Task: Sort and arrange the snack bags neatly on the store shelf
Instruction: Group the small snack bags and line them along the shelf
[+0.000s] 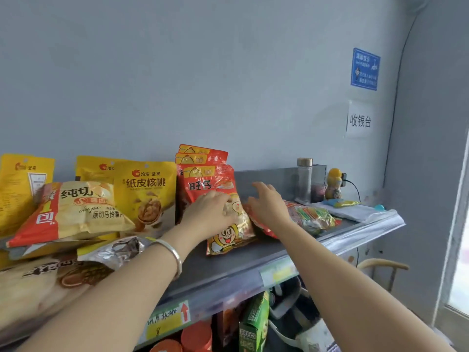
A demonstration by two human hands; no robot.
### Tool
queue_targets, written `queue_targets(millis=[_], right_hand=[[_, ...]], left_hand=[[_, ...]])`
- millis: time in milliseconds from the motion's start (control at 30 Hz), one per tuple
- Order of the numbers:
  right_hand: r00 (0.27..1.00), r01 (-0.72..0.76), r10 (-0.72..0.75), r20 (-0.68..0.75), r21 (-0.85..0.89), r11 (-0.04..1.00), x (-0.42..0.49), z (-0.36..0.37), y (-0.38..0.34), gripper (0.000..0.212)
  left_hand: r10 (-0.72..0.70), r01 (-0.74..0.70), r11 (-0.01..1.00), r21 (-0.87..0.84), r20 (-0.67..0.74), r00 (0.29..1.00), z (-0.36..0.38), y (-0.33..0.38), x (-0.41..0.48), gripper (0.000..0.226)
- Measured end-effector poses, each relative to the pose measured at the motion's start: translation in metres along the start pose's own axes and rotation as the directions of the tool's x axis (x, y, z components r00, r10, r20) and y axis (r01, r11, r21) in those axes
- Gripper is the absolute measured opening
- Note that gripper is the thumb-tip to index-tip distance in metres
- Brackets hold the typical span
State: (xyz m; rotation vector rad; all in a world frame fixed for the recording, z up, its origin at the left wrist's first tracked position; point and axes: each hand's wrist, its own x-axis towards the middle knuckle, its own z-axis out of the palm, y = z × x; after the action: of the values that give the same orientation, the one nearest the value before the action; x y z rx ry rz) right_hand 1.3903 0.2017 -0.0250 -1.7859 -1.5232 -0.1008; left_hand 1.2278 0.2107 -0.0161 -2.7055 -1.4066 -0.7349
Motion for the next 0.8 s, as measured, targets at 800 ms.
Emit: queue_targets(millis=[800], right_hand=[[0.833,-0.516,0.449,0.323,0.163,0.841,0.084,-0.015,0.192,0.080]], left_hand=[[-0.360,0.384,0.909,-0.162,0.159,0.919,0.126,0.100,0.120,0.067]])
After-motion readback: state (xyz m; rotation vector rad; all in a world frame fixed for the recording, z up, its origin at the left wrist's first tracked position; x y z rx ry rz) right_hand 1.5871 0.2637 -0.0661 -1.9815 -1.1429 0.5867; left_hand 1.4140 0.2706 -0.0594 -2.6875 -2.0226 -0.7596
